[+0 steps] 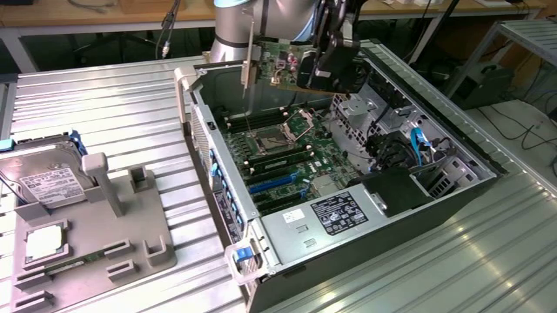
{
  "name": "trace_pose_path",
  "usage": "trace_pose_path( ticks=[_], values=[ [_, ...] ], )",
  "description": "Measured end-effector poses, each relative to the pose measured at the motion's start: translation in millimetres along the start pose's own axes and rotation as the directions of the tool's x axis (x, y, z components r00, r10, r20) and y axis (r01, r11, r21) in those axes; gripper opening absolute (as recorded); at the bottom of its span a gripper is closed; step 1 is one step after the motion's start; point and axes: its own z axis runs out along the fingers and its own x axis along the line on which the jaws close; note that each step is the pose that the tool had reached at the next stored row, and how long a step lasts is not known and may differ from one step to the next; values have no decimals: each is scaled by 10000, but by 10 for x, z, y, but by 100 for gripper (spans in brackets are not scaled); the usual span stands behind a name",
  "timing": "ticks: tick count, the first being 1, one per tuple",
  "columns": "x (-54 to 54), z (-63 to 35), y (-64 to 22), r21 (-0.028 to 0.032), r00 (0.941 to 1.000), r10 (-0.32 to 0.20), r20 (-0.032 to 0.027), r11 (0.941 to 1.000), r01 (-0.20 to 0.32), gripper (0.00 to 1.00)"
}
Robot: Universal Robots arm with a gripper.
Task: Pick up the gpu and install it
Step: 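Insert the gpu into the slot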
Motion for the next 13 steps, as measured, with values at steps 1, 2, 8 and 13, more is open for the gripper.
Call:
trace_pose_path(
  ticks=[1,2,8,13],
  values=[
    [0,0,0,-4,9998,-176,-4,9998,176,29],
    [0,-1,0,-8,9994,-358,-11,9994,358,29],
    [0,1,0,-25,9887,-1497,-35,9887,1497,29],
    [0,2,-1,-37,9724,-2334,-50,9724,2334,29]
  ],
)
